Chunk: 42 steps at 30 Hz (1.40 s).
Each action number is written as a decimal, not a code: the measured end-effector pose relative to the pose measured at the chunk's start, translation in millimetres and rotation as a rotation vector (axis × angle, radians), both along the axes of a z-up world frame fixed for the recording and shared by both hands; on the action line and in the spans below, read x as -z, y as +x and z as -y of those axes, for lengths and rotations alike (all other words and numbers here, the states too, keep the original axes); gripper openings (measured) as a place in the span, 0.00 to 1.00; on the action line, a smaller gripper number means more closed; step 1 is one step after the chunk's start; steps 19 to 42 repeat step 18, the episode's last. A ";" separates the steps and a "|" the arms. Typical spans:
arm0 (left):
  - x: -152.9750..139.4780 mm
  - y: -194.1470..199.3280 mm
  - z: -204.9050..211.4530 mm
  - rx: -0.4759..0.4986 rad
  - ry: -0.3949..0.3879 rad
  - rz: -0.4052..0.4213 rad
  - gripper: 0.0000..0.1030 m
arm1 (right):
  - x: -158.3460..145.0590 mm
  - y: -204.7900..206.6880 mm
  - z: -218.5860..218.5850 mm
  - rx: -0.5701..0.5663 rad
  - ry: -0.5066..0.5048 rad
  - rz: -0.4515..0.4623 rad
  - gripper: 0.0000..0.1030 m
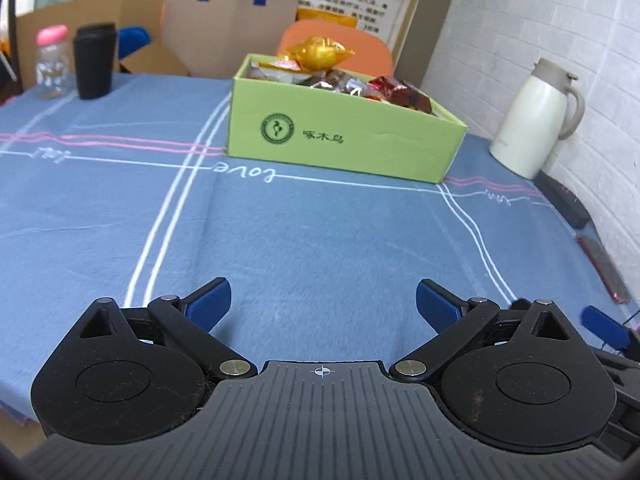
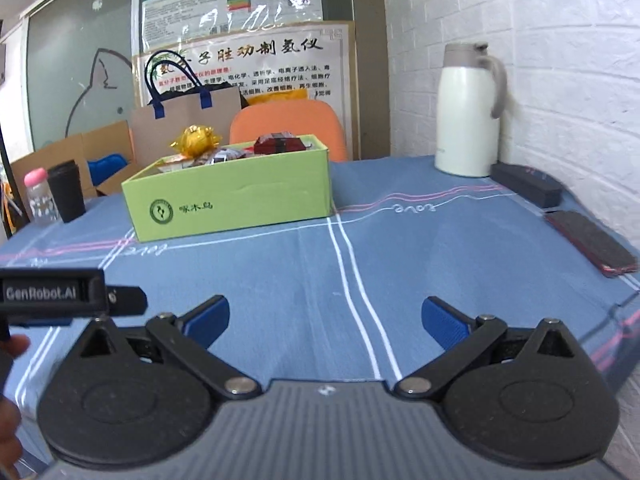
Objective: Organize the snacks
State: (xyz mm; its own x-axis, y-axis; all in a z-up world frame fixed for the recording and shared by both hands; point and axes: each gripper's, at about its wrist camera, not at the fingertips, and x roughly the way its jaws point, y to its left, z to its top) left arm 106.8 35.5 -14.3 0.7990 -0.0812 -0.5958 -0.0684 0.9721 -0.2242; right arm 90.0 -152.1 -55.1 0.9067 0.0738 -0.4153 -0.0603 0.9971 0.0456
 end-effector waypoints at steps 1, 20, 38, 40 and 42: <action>-1.4 -6.9 1.6 -0.004 0.015 0.013 0.86 | 0.0 -6.7 1.6 0.001 0.000 0.008 0.98; -11.1 -59.2 45.2 0.066 0.147 0.107 0.73 | -5.0 -59.9 34.2 0.028 0.041 0.085 0.98; -11.1 -59.2 45.2 0.066 0.147 0.107 0.73 | -5.0 -59.9 34.2 0.028 0.041 0.085 0.98; -11.1 -59.2 45.2 0.066 0.147 0.107 0.73 | -5.0 -59.9 34.2 0.028 0.041 0.085 0.98; -11.1 -59.2 45.2 0.066 0.147 0.107 0.73 | -5.0 -59.9 34.2 0.028 0.041 0.085 0.98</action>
